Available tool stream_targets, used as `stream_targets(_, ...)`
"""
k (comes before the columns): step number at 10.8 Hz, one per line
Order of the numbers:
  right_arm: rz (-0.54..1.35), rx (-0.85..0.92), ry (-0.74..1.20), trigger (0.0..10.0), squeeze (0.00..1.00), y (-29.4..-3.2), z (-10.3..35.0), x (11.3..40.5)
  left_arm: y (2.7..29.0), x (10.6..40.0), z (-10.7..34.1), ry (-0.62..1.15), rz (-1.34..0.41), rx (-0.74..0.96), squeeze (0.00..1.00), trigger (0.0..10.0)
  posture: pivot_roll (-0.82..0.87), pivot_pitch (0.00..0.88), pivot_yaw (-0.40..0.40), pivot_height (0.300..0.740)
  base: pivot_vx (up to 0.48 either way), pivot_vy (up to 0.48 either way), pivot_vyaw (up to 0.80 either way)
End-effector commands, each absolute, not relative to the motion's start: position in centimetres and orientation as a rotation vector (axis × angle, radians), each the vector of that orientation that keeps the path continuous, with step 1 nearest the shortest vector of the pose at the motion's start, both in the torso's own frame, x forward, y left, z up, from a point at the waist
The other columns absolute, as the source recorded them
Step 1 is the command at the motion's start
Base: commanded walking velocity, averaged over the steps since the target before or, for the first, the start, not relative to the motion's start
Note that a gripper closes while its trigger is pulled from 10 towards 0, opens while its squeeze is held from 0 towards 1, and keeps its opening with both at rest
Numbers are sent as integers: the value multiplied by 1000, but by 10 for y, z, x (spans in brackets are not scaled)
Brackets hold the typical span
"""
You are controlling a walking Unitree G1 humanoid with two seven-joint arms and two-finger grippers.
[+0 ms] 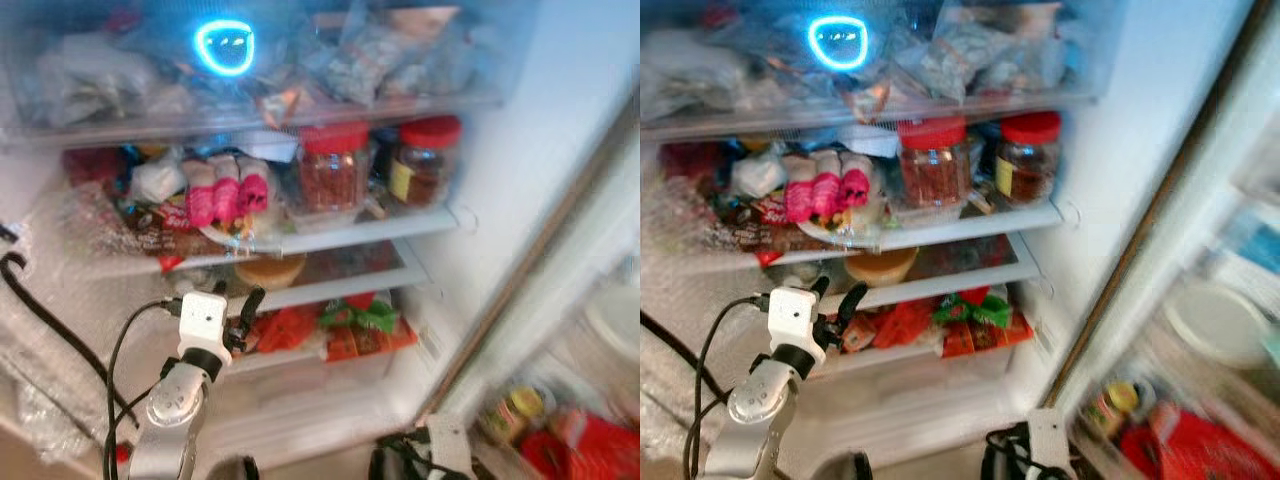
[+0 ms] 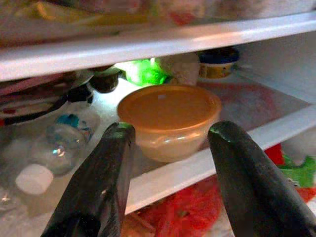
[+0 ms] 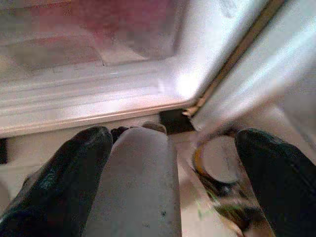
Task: Restocking fridge
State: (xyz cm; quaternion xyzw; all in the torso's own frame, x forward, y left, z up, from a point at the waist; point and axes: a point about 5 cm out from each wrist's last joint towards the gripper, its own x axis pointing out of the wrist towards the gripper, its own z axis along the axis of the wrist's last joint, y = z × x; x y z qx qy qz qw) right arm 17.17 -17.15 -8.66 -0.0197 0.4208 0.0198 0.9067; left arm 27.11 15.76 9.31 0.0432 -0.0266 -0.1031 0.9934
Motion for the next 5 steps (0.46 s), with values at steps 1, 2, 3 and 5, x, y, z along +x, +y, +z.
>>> stream_targets(1,43,-10,1069,10000,0,-167,-108,124,156,272,92,-49,-217,99,0,10000,-178,19,15,631,-322,0,0)
stream_targets(2,43,-10,1069,10000,0,-167,-108,124,156,272,90,-45,-217,99,0,10000,-179,23,15,631,-330,0,0)
stream_targets(3,43,-10,1068,10000,0,-167,-108,125,156,272,90,-42,-217,99,0,10000,-179,24,14,631,-322,0,0)
stream_targets(5,41,-8,1066,10000,0,-168,-107,126,156,271,87,-32,-218,103,0,10000,-180,33,12,631,-326,0,0)
